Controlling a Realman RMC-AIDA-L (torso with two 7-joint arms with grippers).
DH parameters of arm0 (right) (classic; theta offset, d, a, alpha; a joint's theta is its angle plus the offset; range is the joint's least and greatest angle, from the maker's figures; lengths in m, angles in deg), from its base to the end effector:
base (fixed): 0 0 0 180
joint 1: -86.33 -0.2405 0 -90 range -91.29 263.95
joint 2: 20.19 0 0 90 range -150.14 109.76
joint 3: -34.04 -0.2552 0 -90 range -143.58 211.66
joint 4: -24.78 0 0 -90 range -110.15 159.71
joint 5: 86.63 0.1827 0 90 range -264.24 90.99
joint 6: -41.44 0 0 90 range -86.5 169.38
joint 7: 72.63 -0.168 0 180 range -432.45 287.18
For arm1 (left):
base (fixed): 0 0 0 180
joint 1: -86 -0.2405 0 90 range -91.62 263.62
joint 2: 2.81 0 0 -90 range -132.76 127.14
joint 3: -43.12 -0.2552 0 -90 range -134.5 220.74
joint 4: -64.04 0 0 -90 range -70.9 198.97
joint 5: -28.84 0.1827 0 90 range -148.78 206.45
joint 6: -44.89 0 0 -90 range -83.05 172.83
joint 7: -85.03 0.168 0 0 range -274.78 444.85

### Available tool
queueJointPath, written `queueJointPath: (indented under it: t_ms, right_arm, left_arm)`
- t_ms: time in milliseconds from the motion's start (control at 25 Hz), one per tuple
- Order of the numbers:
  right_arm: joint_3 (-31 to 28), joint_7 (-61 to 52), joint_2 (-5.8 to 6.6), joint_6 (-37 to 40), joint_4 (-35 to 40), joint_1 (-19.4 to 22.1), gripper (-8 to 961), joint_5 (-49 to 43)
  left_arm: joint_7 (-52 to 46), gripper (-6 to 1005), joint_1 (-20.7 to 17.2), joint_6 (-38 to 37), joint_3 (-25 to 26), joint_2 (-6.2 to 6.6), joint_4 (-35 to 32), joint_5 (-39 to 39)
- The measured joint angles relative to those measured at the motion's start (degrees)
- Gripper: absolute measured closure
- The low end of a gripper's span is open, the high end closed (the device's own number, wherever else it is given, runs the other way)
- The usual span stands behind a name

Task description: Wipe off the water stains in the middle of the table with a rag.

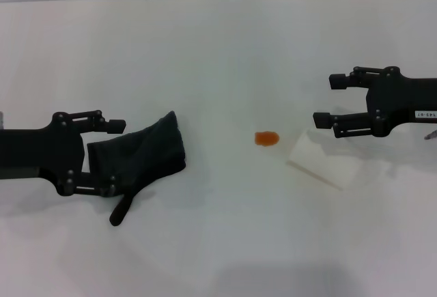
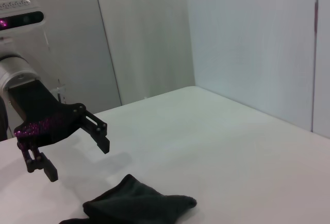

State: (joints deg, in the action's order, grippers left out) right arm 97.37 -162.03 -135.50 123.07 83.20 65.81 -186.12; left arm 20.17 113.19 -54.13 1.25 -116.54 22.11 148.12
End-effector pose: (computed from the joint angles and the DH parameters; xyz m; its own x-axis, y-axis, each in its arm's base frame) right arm 0.2216 0.3162 0.0084 0.8692 -0.2387 -0.4330 -0.3720 -0.8926 -0.2549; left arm -0.2612 0.2884 0.0108 0.9371 0.0892 0.3375 0.1542 -0.9732 -0.1707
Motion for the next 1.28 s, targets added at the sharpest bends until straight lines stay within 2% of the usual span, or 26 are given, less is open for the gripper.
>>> queueJointPath:
  t_ms: [600, 1040, 1280]
  right_arm:
    - [-0.14, -3.77, 0.32, -0.92, 0.65, -0.48, 100, -0.65]
    - [0.30, -22.19, 0.28, -0.40, 12.26, -0.34, 101, -15.69]
    - [0.69, -30.78, 0.17, 3.53, 20.11, -0.43, 102, -21.44]
  left_arm:
    - [-1.17, 148, 1.28, 0.25, 0.03, 0.15, 0.08, 0.08]
    - [-1.18, 150, 1.09, 0.51, 0.03, 0.17, 0.33, 0.08]
    - [-1.91, 152, 1.12, 0.56, 0.25, 0.01, 0.33, 0.08]
